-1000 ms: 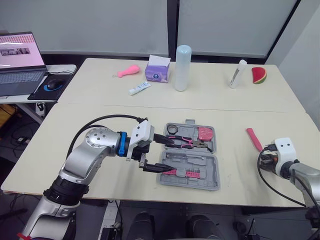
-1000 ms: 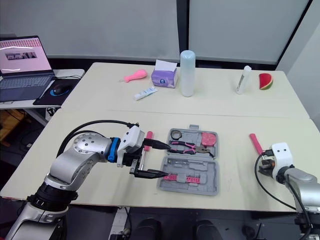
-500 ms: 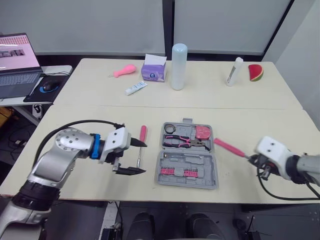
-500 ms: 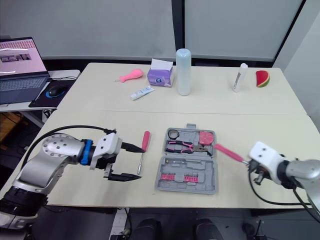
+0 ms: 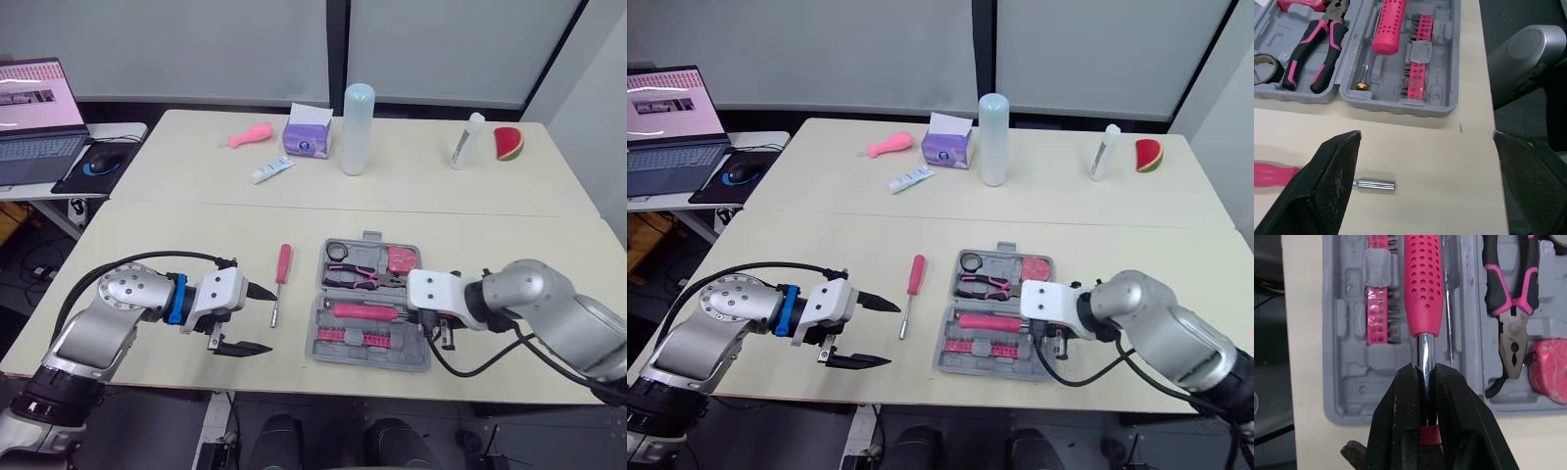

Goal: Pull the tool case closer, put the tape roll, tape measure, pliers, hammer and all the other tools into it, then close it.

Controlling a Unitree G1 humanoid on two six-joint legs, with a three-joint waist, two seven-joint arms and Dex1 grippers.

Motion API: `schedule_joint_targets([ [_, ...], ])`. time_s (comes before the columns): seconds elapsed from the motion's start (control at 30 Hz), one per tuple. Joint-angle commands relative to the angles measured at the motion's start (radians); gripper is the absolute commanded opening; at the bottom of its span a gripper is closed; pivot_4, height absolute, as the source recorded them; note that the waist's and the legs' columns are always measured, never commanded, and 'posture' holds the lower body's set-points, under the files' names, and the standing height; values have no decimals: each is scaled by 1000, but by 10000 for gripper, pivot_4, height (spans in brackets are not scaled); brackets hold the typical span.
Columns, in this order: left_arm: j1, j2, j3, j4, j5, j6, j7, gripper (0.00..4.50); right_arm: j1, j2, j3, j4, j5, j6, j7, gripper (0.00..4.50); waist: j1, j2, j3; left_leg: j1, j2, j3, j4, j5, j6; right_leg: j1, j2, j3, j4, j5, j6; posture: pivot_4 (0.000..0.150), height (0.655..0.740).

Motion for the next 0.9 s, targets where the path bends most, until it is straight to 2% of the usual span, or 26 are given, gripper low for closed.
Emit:
schedule_joint_targets([
  [0.03, -10, -3, 1, -23, 2, -8, 2, 45000, -26, 26, 49, 24, -44, -10, 8, 2171, 0, 0, 0, 0, 0, 0, 0, 0, 0, 0, 0, 0, 0, 0, 0, 1500, 7002],
  [0.3, -11, -13, -4, -39, 4, 1, 9, 45000, -64, 113, 116, 117, -104, -39, 9, 2171, -3, 0, 0, -1, 0, 1, 0, 0, 0, -4, 0, 0, 5, 0, 0, 1500, 7002],
  [0.9, -25, -27, -13, -55, 7, 20, 23, 45000, -66, 212, 138, 244, -196, -139, 40, 2171, -3, 0, 0, 0, 1, 2, 2, 0, 0, -7, 0, 0, 11, 0, 0, 1500, 7002],
])
